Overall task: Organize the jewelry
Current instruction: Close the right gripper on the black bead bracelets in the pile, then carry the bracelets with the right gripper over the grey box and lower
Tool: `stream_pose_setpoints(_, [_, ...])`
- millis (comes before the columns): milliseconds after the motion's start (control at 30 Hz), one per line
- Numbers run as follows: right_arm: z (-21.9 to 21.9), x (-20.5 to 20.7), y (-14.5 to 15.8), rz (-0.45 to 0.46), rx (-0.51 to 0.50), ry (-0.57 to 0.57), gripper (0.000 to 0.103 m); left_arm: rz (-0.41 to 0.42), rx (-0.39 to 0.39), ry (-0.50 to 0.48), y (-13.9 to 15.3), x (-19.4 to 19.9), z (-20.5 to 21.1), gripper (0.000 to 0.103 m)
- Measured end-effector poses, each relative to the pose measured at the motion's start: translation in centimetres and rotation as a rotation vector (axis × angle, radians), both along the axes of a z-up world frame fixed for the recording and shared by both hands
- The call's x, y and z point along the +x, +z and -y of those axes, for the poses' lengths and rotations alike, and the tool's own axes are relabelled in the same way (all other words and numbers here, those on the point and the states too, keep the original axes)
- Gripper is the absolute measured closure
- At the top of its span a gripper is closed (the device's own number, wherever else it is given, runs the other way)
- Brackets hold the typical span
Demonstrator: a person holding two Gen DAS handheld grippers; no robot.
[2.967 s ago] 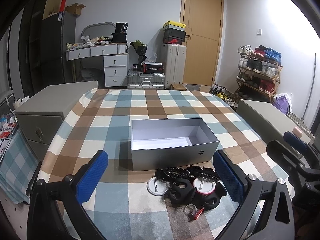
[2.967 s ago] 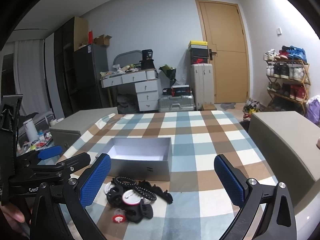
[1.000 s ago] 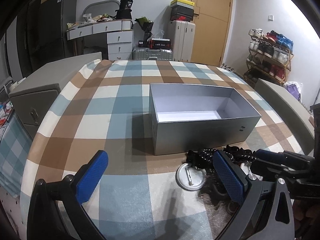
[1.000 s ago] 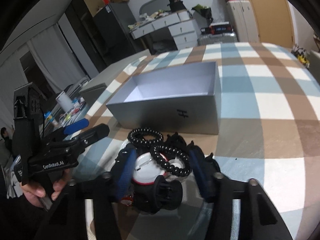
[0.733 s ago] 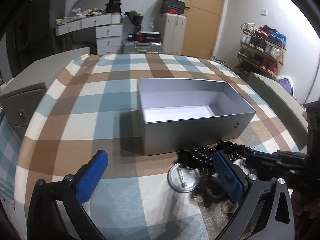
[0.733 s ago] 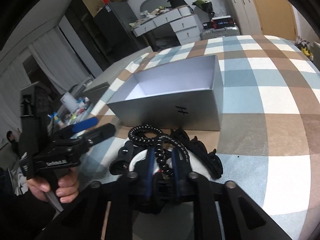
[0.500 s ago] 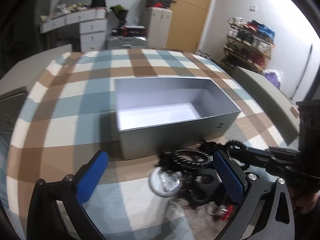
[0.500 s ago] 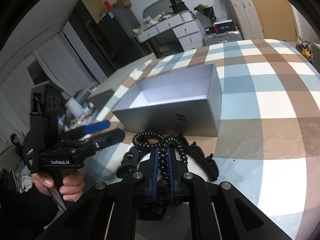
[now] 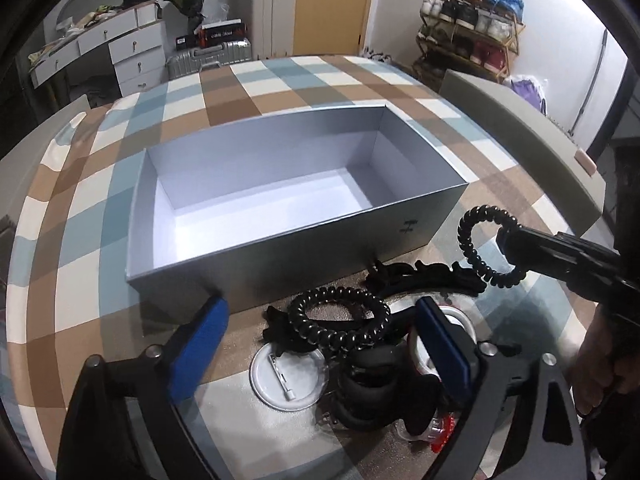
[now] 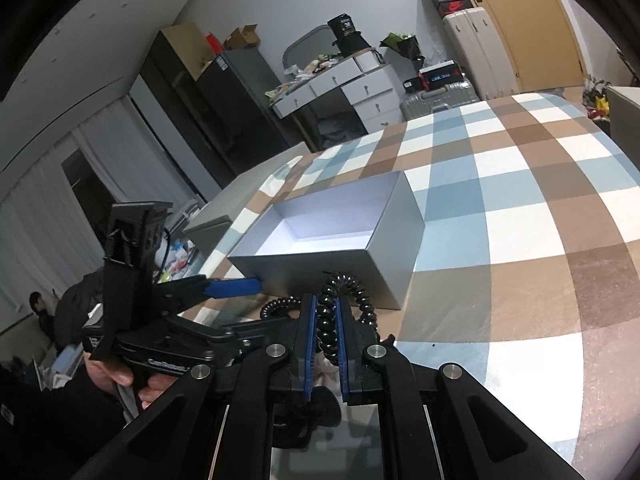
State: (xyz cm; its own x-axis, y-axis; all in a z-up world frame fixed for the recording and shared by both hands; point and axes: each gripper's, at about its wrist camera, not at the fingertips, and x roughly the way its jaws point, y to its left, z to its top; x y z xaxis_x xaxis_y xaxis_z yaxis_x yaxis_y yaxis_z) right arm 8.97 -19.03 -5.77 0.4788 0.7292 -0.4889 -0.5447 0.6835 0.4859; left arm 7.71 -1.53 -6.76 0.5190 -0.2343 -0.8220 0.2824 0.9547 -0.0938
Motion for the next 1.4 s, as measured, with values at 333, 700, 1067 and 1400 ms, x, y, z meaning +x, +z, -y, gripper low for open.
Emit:
stream_pose_setpoints(333, [0.4, 0.1, -0.4, -0.017, 0.019, -0.003, 0.094, -0.062, -0.01, -0.031, -0.3, 0.0, 0.5, 0.055])
stream_pose_setpoints(700, [0.4, -0.6, 0.2, 0.002, 0.012, -0.02, 0.094, -0.047, -0.028, -0.023, 0.1, -0.7, 0.1, 0.064])
stream_pose_setpoints(1067, [-0.6, -2.0, 2.1, 0.045, 0.001, -0.021, 0.094, 0.013, -0.081, -0.017, 1.9, -2.6, -1.1, 0.066])
stream_pose_setpoints(1400, [-2.6, -2.1, 4.3, 0.083, -0.012, 0.0, 0.094, 0.119, -0.112, -0.026, 4.8, -3.0, -1.9, 0.068])
